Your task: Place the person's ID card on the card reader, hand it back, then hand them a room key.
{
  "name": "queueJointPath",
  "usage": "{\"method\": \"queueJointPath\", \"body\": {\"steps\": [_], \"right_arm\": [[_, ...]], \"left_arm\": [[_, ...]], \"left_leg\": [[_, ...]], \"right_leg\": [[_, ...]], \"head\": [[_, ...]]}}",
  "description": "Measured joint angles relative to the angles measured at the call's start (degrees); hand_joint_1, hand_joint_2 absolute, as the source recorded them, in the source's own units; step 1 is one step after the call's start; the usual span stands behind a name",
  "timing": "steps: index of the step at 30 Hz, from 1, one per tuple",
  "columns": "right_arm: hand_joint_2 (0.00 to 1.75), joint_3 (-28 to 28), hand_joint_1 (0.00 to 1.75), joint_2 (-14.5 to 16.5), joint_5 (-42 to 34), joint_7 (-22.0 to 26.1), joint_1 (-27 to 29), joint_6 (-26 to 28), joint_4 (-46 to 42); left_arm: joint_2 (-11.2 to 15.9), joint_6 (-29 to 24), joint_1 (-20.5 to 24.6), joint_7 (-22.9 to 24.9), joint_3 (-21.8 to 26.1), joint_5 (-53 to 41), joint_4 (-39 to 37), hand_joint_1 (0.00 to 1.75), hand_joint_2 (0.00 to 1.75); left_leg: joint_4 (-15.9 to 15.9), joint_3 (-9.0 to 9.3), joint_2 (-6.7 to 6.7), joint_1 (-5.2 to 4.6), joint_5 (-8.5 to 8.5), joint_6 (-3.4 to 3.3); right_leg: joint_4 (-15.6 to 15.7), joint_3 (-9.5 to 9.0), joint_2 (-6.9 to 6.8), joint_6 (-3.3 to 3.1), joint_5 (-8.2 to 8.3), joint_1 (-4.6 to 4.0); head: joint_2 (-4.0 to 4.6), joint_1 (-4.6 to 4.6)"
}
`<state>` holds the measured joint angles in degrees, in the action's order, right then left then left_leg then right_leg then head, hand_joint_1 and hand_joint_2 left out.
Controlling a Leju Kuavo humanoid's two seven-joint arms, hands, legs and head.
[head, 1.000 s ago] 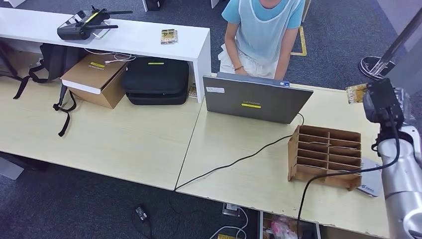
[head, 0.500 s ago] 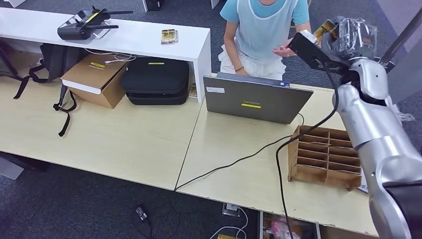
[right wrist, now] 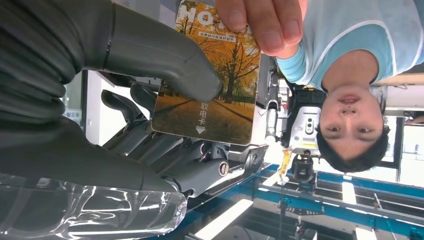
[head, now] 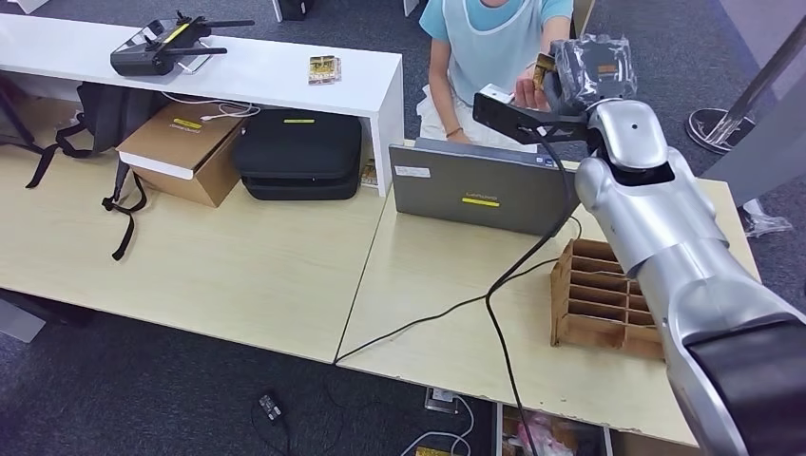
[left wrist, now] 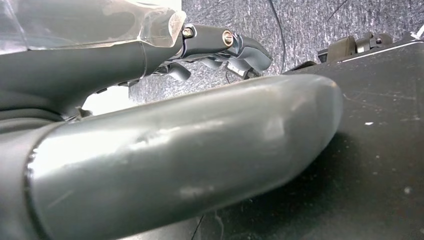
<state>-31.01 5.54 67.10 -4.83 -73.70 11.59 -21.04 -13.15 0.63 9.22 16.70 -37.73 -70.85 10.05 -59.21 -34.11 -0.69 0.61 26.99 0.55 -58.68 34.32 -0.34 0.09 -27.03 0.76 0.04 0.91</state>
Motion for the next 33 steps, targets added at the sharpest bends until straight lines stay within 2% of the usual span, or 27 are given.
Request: {"method": "queueJointPath", "body": {"steps": [2, 3, 7, 10, 11, 17, 26, 30, 33], "right_arm": [[1.75, -0.34, 1.69, 0.35, 0.70, -0.33, -0.09, -0.25, 0.31], [1.75, -0.47, 1.53, 0.43, 1.00, -0.40, -0.10, -0.26, 0.41], [1.75, -0.90, 0.53, 0.51, 2.12, -0.76, -0.12, 0.05, 0.69], [1.75, -1.42, 0.05, 0.51, 3.52, -1.33, -0.13, 0.05, 1.02], [1.75, -1.55, 0.00, 0.51, 3.79, -1.43, -0.12, 0.04, 1.12], [1.75, -1.48, 0.00, 0.51, 2.11, -1.03, -0.09, 0.71, 1.37], [1.75, 2.34, 0.00, 0.47, -1.43, 1.32, -0.19, 2.28, 1.06], [1.75, 5.97, 0.00, -0.95, -6.38, 6.20, -0.01, 3.57, -0.82], [1.75, 9.84, 0.00, -4.67, -13.07, 11.83, 2.50, 1.71, -6.27]], "left_arm": [[0.01, 0.00, -0.01, 0.00, 0.00, -0.07, 0.00, 0.00, 0.00], [0.02, 0.00, -0.01, 0.00, 0.00, -0.10, 0.00, 0.00, 0.00], [0.02, 0.00, -0.02, 0.00, 0.00, -0.16, 0.00, 0.00, 0.00], [0.02, 0.00, -0.03, 0.00, 0.03, -0.16, 0.00, 0.00, 0.00], [0.02, 0.00, -0.03, 0.00, 0.04, -0.16, 0.00, 0.00, 0.00], [0.05, 0.00, -0.06, 0.00, 0.20, -0.18, 0.00, 0.00, 0.00], [0.06, -0.01, -0.22, 0.00, 0.81, -0.18, 0.00, 0.00, 0.00], [0.06, -0.02, -0.42, 0.00, 1.58, 0.08, 0.00, 0.00, 0.00], [0.05, -0.04, -0.65, 0.00, 2.41, 0.62, 0.00, 0.00, 0.00]], "left_leg": [[0.00, 0.00, -0.01, 0.00, 0.00, 0.00], [0.00, 0.00, -0.01, 0.00, 0.00, 0.00], [0.00, 0.00, 0.00, 0.00, 0.00, 0.00], [0.00, 0.00, 0.00, 0.00, 0.00, 0.00], [0.00, 0.00, 0.00, 0.00, 0.00, 0.00], [0.00, 0.01, 0.00, 0.00, 0.00, 0.00], [0.00, 0.01, 0.01, 0.00, 0.00, 0.00], [-0.01, 0.02, -0.01, 0.00, 0.00, 0.00], [-0.03, 0.08, -0.28, 0.02, 0.00, -0.01]], "right_leg": [[0.00, 0.00, -0.01, 0.00, 0.00, 0.00], [0.00, 0.00, -0.01, 0.00, 0.00, 0.00], [0.00, 0.00, -0.01, 0.00, 0.00, 0.00], [0.00, 0.00, 0.00, 0.00, 0.00, 0.00], [0.00, 0.00, 0.00, 0.00, 0.00, 0.00], [0.00, 0.00, 0.00, -0.01, 0.01, 0.00], [0.00, 0.01, 0.01, -0.01, 0.01, 0.00], [0.02, 0.02, -0.01, -0.01, 0.00, 0.00], [0.13, -0.14, -0.27, 0.02, -0.02, -0.03]], "head": [[0.00, 0.00], [0.00, 0.00], [0.00, 0.00], [0.00, 0.00], [0.00, -0.01], [0.00, -0.01], [0.00, -0.01], [0.00, 0.00], [0.00, 0.00]]}}
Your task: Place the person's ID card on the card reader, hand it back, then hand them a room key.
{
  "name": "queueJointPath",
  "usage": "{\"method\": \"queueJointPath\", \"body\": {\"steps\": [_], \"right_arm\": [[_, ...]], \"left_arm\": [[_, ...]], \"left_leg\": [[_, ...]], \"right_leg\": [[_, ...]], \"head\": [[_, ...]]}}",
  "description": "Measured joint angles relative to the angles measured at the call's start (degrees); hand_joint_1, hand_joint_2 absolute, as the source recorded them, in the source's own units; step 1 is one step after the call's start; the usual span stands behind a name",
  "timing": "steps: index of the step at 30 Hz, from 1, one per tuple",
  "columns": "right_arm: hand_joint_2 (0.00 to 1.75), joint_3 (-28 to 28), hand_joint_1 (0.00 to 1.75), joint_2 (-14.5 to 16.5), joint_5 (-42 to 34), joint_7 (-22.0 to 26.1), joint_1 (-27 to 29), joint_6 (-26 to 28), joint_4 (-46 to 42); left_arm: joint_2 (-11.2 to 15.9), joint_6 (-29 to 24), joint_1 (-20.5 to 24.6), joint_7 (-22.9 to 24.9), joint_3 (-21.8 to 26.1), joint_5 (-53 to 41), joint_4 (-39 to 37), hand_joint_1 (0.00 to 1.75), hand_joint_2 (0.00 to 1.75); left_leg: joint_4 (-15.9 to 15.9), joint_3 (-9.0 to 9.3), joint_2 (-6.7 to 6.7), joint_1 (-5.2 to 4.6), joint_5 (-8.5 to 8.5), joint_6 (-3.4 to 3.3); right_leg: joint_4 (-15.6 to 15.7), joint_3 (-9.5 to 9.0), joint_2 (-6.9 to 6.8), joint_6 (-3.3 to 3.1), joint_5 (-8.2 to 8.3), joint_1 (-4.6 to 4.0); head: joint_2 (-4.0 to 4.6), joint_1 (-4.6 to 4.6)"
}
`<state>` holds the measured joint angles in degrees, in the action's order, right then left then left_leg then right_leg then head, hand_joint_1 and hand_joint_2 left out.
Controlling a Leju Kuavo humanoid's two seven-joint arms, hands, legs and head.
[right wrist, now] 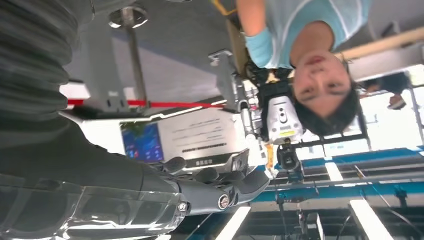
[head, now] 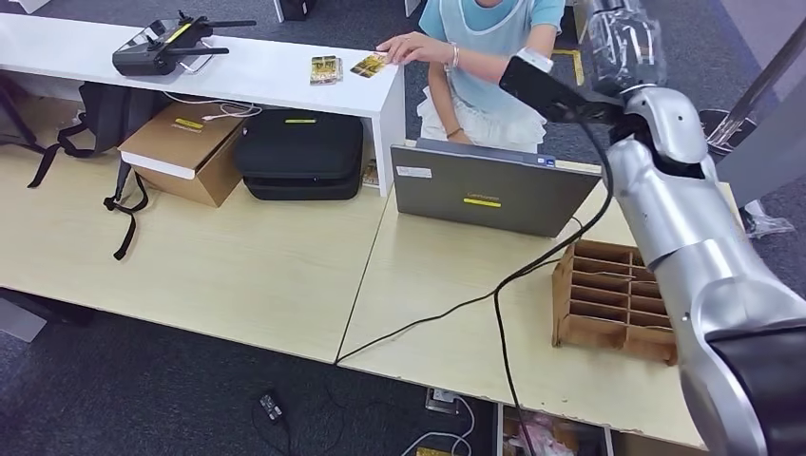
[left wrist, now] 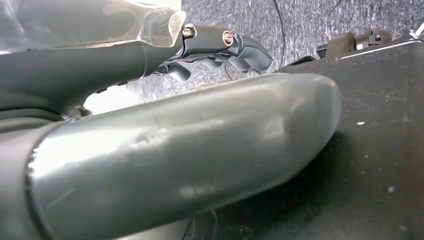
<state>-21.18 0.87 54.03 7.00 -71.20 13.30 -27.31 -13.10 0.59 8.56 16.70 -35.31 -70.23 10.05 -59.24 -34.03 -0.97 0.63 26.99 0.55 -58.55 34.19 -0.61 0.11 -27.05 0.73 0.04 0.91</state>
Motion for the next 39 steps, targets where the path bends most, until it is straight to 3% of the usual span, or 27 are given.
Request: {"method": "queueJointPath", "body": {"steps": [3, 7, 10, 13, 16, 19, 30, 34, 39], "right_arm": [[1.75, 4.67, 0.00, -6.74, -8.84, 3.67, 7.91, -4.59, -11.89], [1.75, 11.33, 0.00, -15.18, -15.06, 4.54, 22.96, -7.56, -30.20], [1.75, 16.36, 0.00, -19.32, -16.82, 5.09, 35.50, -7.08, -42.74], [1.75, 21.83, 0.00, -21.45, -19.49, 6.90, 49.88, -5.41, -54.40], [1.75, 26.73, 0.00, -22.02, -21.47, 8.96, 61.09, -4.07, -62.75], [1.75, 29.72, 0.00, -22.03, -22.12, 9.85, 68.02, -3.88, -68.12], [1.75, 32.85, 0.00, -20.71, -20.50, 10.80, 79.48, -2.78, -76.29], [1.75, 32.39, 0.00, -18.98, -13.41, 9.74, 83.55, -1.54, -77.50], [1.75, 28.42, 0.00, -17.36, 1.44, 4.33, 84.52, 1.73, -76.84]], "left_arm": [[-0.04, -0.43, -0.36, 0.00, 1.38, 0.68, 0.00, 0.00, 0.00], [-0.14, -1.49, -0.92, 0.00, 3.49, 1.48, 0.00, 0.00, 0.00], [-0.17, -1.95, -1.24, 0.00, 4.72, 2.21, 0.00, 0.00, 0.00], [-0.24, -3.09, -1.49, 0.00, 5.90, 2.96, 0.00, 0.00, 0.00], [-0.26, -3.32, -1.63, 0.00, 6.88, 3.42, 0.00, 0.00, 0.00], [-0.29, -3.32, -1.68, 0.00, 7.71, 3.50, 0.00, 0.00, 0.00], [-0.34, -3.39, -1.83, 0.00, 9.49, 4.18, 0.00, 0.00, 0.00], [-0.35, -3.39, -1.82, 0.00, 9.74, 3.87, 0.00, 0.00, 0.00], [-0.47, -3.39, -1.75, 0.00, 10.20, 3.62, 0.00, 0.00, 0.00]], "left_leg": [[0.01, 0.07, -0.48, 0.05, 0.02, -0.03], [0.01, 0.04, -0.59, 0.04, 0.16, -0.24], [0.02, 0.24, -0.41, 0.03, 0.38, -0.38], [0.06, 0.31, -0.60, 0.07, 0.50, -0.45], [0.13, 0.33, -0.51, 0.06, 0.59, -0.33], [0.15, 0.40, -0.23, 0.05, 0.66, -0.27], [0.15, 0.54, 0.00, 0.03, 0.65, -0.27], [0.16, 0.53, 0.02, 0.04, 0.67, -0.27], [0.18, 0.57, 0.17, 0.04, 0.67, -0.26]], "right_leg": [[0.21, -0.35, -0.48, 0.06, -0.05, -0.04], [0.34, -0.48, -0.57, 0.12, -0.08, 0.01], [0.46, -0.62, -0.40, 0.27, -0.20, -0.03], [0.51, -0.81, -0.61, 0.42, -0.40, -0.08], [0.47, -0.78, -0.52, 0.31, -0.49, -0.06], [0.45, -0.76, -0.24, 0.27, -0.51, -0.06], [0.45, -0.84, -0.07, 0.26, -0.50, -0.04], [0.45, -0.83, -0.03, 0.26, -0.51, -0.04], [0.44, -0.82, 0.11, 0.26, -0.51, -0.04]], "head": [[0.00, -0.03], [0.00, -0.03], [0.00, -0.02], [0.00, -0.04], [0.00, -0.02], [0.00, -0.01], [0.00, -0.02], [0.00, -0.02], [0.00, -0.02]]}}
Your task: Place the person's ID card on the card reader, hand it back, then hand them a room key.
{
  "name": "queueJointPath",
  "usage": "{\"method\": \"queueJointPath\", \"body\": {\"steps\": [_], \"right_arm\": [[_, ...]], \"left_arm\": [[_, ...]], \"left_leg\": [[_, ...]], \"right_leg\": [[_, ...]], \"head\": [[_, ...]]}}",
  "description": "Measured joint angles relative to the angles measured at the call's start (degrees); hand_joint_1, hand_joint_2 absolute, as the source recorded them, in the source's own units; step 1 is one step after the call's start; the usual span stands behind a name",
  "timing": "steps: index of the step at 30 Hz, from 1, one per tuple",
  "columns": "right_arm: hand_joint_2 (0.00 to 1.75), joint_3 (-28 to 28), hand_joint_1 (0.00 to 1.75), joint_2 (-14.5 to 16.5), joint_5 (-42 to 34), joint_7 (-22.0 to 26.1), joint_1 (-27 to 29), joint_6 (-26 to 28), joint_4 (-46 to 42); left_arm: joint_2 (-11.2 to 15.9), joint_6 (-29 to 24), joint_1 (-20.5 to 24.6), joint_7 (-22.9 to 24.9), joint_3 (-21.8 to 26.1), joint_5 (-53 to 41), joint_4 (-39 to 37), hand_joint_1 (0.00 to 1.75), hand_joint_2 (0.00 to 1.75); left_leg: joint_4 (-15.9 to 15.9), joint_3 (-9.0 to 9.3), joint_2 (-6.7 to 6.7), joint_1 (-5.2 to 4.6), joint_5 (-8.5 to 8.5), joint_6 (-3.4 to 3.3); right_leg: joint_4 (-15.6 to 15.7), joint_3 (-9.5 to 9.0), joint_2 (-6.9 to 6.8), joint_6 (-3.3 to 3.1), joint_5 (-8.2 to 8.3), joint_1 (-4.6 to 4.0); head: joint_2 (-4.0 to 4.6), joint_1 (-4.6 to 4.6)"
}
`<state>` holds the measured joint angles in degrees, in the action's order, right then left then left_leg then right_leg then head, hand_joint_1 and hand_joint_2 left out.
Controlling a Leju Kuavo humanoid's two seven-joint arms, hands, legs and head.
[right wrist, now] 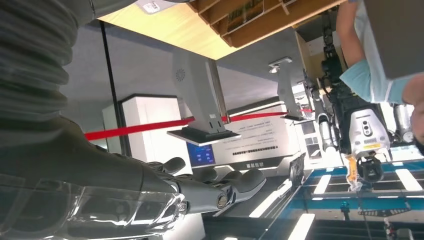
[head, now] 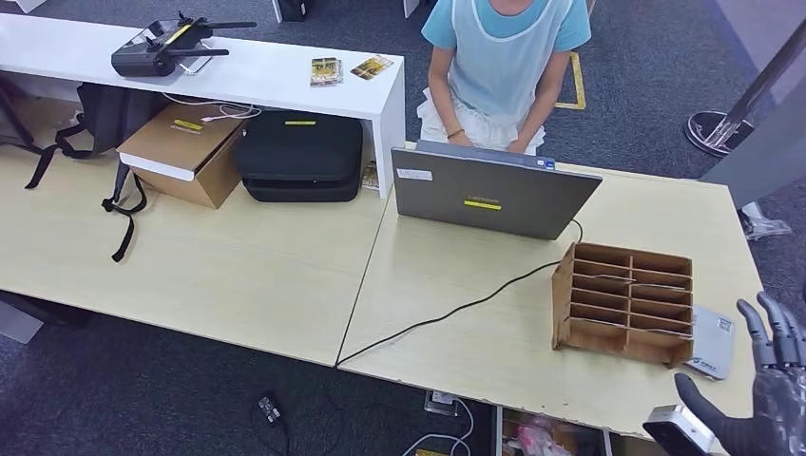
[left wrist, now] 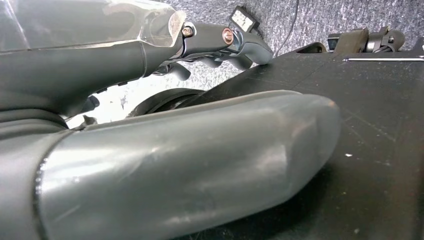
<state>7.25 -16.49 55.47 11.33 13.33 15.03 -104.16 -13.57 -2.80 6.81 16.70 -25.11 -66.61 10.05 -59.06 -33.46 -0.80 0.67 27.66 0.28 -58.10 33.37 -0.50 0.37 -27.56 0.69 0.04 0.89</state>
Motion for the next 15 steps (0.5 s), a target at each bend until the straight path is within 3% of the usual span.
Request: {"method": "queueJointPath", "body": {"steps": [6, 15], "right_arm": [[1.75, -5.45, 0.00, 0.66, 10.90, -8.08, -2.18, 1.48, 3.63], [1.75, -11.97, 0.00, 0.86, 16.26, -12.30, -7.75, -1.33, 10.22]], "left_arm": [[-0.06, 0.00, 0.00, 0.00, 0.71, 0.24, 0.00, 0.00, 0.00], [-0.07, 0.00, -0.02, 0.00, 1.15, 0.36, 0.00, 0.00, 0.00]], "left_leg": [[0.00, 0.01, 0.04, -0.01, -0.02, 0.00], [-0.01, 0.02, 0.03, -0.01, -0.02, 0.00]], "right_leg": [[-0.01, -0.02, 0.02, 0.00, 0.02, 0.01], [-0.01, -0.01, 0.02, -0.01, 0.03, 0.01]], "head": [[0.00, -0.01], [0.00, -0.01]]}}
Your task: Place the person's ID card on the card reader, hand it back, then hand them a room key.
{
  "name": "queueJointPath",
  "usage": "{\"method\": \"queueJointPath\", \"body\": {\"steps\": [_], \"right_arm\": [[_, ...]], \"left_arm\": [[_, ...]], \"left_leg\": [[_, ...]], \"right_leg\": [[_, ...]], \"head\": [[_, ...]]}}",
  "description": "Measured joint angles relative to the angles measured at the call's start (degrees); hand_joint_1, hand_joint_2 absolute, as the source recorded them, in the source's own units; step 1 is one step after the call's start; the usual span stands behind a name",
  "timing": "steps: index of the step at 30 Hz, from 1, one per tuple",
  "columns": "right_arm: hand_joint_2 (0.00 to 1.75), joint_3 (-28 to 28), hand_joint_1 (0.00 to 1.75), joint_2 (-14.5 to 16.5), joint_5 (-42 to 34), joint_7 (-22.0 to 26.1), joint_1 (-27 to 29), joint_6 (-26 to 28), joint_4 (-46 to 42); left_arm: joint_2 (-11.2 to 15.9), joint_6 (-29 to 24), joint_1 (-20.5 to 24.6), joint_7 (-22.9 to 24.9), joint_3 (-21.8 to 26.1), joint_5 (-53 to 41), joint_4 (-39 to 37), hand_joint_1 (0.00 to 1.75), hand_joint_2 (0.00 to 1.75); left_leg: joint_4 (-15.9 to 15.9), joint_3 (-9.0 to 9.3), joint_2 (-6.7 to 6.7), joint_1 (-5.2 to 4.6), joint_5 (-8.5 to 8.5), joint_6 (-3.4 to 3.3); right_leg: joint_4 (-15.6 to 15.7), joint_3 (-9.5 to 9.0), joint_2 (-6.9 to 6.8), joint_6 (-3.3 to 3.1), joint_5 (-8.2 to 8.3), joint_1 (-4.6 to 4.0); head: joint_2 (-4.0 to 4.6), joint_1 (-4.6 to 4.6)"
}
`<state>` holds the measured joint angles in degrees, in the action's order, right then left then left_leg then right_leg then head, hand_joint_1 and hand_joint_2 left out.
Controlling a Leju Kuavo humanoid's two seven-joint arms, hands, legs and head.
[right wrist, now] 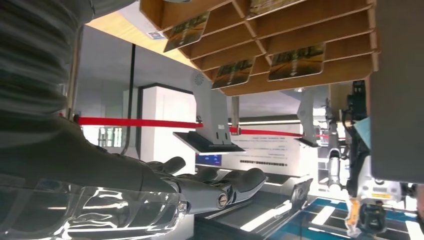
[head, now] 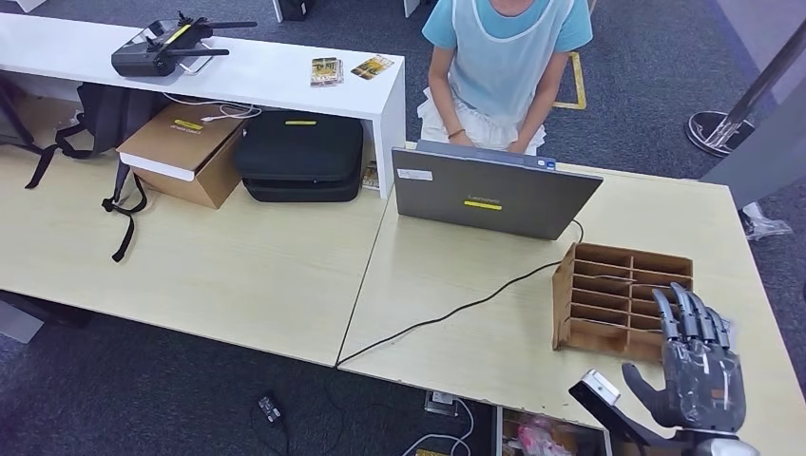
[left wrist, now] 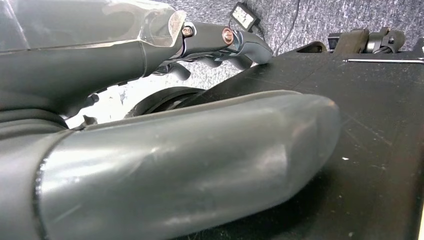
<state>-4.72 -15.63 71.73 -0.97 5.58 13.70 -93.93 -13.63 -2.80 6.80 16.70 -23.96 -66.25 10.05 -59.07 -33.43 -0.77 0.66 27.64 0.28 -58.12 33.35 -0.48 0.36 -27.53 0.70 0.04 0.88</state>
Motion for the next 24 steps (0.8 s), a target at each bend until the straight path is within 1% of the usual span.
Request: {"method": "queueJointPath", "body": {"steps": [10, 18, 24], "right_arm": [[1.75, -3.14, 0.00, 0.01, 2.46, -1.34, -3.33, -3.01, 4.12], [1.75, -4.54, 0.00, 0.01, 4.58, -2.23, -6.14, -3.23, 7.71], [1.75, -4.80, 0.00, 0.01, 6.91, -3.73, -6.70, -3.22, 9.09]], "left_arm": [[0.02, -0.62, -0.08, 0.00, 0.43, 0.10, 0.00, 0.00, 0.00], [0.02, -0.70, -0.12, 0.00, 0.82, 0.02, 0.00, 0.00, 0.00], [0.02, -0.70, -0.14, 0.00, 0.97, 0.02, 0.00, 0.00, 0.00]], "left_leg": [[0.00, -0.01, 0.00, 0.00, 0.00, 0.00], [0.00, -0.01, -0.01, -0.01, 0.00, 0.00], [0.00, -0.02, -0.01, -0.01, 0.00, 0.00]], "right_leg": [[0.00, 0.00, 0.00, 0.01, 0.00, 0.00], [0.00, 0.00, -0.01, 0.00, 0.00, 0.01], [0.00, 0.00, -0.01, 0.01, -0.01, 0.01]], "head": [[0.00, -0.01], [0.00, -0.01], [0.00, -0.01]]}}
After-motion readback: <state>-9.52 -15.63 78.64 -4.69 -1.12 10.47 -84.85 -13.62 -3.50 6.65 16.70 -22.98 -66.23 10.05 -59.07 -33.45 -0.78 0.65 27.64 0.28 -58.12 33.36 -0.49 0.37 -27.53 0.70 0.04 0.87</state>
